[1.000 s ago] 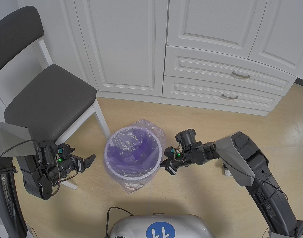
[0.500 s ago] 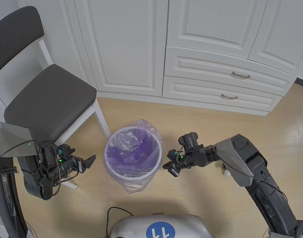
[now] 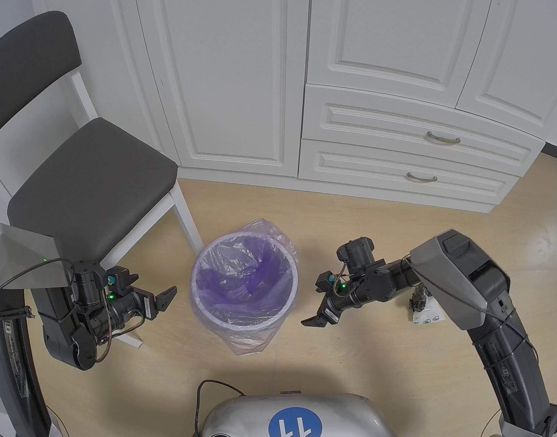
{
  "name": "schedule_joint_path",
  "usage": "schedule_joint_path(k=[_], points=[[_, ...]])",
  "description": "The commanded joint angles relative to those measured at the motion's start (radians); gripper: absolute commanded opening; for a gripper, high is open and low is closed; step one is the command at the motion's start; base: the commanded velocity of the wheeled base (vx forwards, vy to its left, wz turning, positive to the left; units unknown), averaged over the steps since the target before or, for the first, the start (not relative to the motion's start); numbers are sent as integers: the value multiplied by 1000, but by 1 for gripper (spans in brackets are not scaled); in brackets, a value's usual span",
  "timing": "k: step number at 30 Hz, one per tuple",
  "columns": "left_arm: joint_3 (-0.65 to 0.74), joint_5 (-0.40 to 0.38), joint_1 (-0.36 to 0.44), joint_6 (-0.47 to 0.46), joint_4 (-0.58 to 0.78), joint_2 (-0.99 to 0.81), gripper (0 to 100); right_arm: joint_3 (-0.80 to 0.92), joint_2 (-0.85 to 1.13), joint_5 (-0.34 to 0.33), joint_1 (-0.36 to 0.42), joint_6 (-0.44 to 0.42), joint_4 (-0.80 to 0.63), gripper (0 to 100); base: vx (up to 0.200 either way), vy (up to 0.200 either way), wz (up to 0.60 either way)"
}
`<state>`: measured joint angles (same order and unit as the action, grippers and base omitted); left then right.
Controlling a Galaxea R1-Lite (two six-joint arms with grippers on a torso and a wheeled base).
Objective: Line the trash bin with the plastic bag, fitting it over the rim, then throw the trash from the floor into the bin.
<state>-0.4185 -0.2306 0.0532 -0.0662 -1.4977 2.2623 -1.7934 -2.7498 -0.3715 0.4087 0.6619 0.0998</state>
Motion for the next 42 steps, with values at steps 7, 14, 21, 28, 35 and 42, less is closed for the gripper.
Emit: schedule_joint_path(k=[7, 14, 21, 28, 35, 42], points=[[150, -1, 76, 2, -38, 0, 100, 829, 463, 212, -27, -200, 673, 100, 0, 0, 0], [291, -10, 109, 9, -38, -142, 100, 1149, 610, 298, -5, -412, 1029, 100, 0, 0, 0], [392, -7, 182, 69, -38, -303, 100, 1212, 598, 451, -74, -576, 1132, 100, 0, 0, 0], [419, 24, 175, 169, -33, -515, 100, 1111, 469, 516, -252, -581, 1074, 100, 0, 0, 0], [419, 39, 165, 206, -30, -641, 100, 933, 449, 514, -369, -610, 782, 100, 0, 0, 0], [419, 117, 168, 206, -27, -632, 100, 827, 340, 516, -429, -637, 759, 100, 0, 0, 0]])
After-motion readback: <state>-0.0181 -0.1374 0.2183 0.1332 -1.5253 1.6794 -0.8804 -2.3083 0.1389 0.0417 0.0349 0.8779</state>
